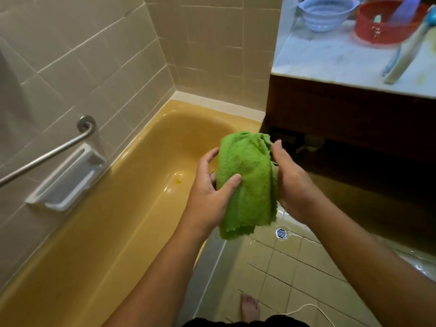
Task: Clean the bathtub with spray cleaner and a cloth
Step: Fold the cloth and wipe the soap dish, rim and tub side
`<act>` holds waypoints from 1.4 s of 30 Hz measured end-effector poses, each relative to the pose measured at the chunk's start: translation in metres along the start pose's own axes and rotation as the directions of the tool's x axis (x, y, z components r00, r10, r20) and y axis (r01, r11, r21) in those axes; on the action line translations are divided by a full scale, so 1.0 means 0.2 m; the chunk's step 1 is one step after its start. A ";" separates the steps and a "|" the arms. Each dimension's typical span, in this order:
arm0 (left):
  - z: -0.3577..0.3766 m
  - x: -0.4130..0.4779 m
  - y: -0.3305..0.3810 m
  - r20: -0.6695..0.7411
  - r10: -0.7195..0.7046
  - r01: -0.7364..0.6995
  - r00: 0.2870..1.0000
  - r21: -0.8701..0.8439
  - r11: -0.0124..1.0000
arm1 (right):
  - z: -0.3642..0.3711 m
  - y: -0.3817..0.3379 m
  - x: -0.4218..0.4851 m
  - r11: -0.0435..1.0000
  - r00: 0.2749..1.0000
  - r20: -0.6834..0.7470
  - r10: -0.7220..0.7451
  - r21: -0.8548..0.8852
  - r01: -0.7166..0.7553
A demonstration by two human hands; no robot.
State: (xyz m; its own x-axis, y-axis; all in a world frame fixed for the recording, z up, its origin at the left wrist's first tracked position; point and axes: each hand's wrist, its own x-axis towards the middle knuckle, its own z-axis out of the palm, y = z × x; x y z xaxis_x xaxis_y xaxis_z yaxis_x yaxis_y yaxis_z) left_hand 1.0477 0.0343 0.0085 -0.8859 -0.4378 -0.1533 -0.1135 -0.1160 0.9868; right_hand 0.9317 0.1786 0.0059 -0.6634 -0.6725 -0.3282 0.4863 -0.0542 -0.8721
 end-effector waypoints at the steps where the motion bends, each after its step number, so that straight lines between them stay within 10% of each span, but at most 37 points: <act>1: 0.02 0.03 -0.03 -0.057 -0.021 0.022 0.998 0.019 1.000 | -0.02 0.05 -0.01 0.991 0.998 -0.061 -0.017 -0.131 0.009; 10: 0.03 0.33 -0.17 0.130 -0.348 0.206 0.928 0.600 0.773 | -0.14 0.19 0.10 0.745 0.989 -0.115 -0.098 -0.667 -0.004; 15: 0.04 0.58 -0.19 0.058 -0.147 0.023 0.987 0.871 0.491 | -0.18 0.19 0.38 0.475 0.960 -0.172 -0.221 -0.878 -0.048; 20: -0.05 0.85 -0.29 0.038 -0.063 0.000 0.997 0.855 0.519 | -0.25 0.17 0.71 0.197 0.938 -0.106 -0.331 -0.980 -0.041; 32: -0.07 1.69 -0.65 -0.069 -0.234 0.229 0.970 0.589 0.775 | -0.58 0.20 1.58 0.395 0.984 -0.178 -0.026 -0.906 -0.153; 42: 0.13 2.20 -1.23 -0.340 -0.303 0.455 0.890 0.695 0.556 | -1.11 0.31 2.33 0.171 0.973 -0.061 0.221 -0.980 -0.100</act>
State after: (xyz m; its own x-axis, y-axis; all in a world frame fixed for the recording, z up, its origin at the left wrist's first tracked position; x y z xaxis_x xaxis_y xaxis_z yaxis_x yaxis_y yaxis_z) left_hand 0.6729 -0.1063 -0.3002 -0.6010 -0.6579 -0.4539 -0.7793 0.3560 0.5157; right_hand 0.5271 0.0259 -0.2819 -0.5734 -0.6212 -0.5341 -0.4079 0.7819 -0.4715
